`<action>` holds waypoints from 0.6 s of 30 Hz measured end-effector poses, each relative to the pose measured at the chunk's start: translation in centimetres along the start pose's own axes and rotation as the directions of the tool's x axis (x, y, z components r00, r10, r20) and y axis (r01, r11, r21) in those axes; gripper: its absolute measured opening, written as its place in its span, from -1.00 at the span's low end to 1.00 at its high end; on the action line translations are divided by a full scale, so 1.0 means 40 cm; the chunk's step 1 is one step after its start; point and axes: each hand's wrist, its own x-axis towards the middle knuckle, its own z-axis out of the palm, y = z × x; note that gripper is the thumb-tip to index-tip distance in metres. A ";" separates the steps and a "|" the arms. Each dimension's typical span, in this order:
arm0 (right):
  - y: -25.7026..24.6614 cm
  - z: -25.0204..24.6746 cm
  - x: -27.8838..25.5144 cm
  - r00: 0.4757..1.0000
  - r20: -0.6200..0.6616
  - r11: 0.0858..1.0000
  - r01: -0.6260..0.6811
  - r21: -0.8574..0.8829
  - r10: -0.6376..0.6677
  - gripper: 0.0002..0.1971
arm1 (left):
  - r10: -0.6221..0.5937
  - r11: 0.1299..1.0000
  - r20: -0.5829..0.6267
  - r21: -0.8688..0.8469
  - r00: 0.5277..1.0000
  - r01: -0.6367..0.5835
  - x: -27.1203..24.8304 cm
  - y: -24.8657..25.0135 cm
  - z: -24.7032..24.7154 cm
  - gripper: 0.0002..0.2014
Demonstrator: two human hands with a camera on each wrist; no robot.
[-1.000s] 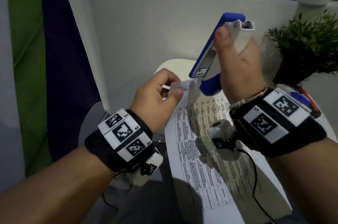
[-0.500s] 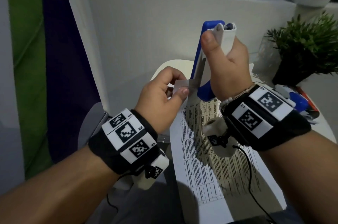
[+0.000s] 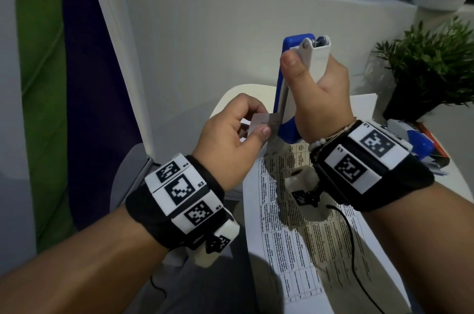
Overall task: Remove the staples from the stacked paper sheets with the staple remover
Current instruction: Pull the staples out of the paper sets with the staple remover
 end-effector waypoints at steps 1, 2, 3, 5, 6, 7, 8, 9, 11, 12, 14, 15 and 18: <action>0.003 -0.001 0.000 1.000 0.010 1.000 -0.024 0.007 0.024 -0.76 | -0.002 1.000 -0.002 0.008 1.000 0.002 0.001 0.001 -0.001 -0.88; 0.003 -0.002 -0.001 0.998 0.015 0.998 -0.058 0.020 0.058 -0.74 | -0.011 1.000 -0.005 0.016 1.000 0.011 0.003 0.001 -0.003 -0.87; 0.002 -0.005 -0.002 0.995 0.000 0.994 -0.099 0.041 0.099 -0.73 | -0.034 0.999 -0.010 0.016 0.999 0.034 0.006 0.000 -0.004 -0.84; -0.004 -0.018 0.001 0.982 -0.098 0.982 -0.152 0.116 0.164 -0.77 | -0.138 0.990 -0.038 -0.028 0.990 0.137 0.016 -0.008 -0.011 -0.79; -0.009 -0.027 0.005 0.968 -0.186 0.978 -0.141 0.157 0.169 -0.79 | -0.200 0.979 -0.073 -0.038 0.977 0.198 0.022 -0.019 -0.016 -0.78; -0.011 -0.040 0.011 0.946 -0.283 0.977 -0.110 0.183 0.159 -0.80 | -0.254 0.967 -0.128 -0.016 0.959 0.254 0.030 -0.034 -0.023 -0.78; -0.014 -0.054 0.016 0.920 -0.363 0.977 -0.080 0.195 0.148 -0.81 | -0.299 0.951 -0.194 0.025 0.934 0.310 0.040 -0.053 -0.033 -0.79; -0.007 -0.069 0.019 0.894 -0.423 0.978 -0.067 0.199 0.148 -0.81 | -0.334 0.930 -0.263 0.063 0.905 0.362 0.049 -0.072 -0.044 -0.83; 0.014 -0.098 0.014 0.863 -0.469 0.977 -0.119 0.179 0.191 -0.80 | -0.357 0.896 -0.371 0.123 0.857 0.427 0.067 -0.096 -0.069 -0.88; 0.029 -0.108 0.006 0.861 -0.455 0.973 -0.175 0.154 0.227 -0.79 | -0.331 0.892 -0.400 0.163 0.855 0.422 0.071 -0.101 -0.078 -0.88; 0.065 -0.119 -0.019 0.861 -0.409 0.952 -0.297 0.081 0.303 -0.81 | -0.203 0.904 -0.383 0.280 0.901 0.322 0.066 -0.101 -0.084 -0.89; 0.086 -0.121 -0.032 0.859 -0.391 0.939 -0.342 0.045 0.331 -0.82 | -0.128 0.908 -0.318 0.344 0.939 0.240 0.058 -0.099 -0.082 -0.91; 0.133 -0.122 -0.074 0.865 -0.336 0.895 -0.431 -0.117 0.373 -0.79 | 0.025 0.888 0.052 0.457 0.998 -0.046 0.016 -0.113 -0.066 -0.86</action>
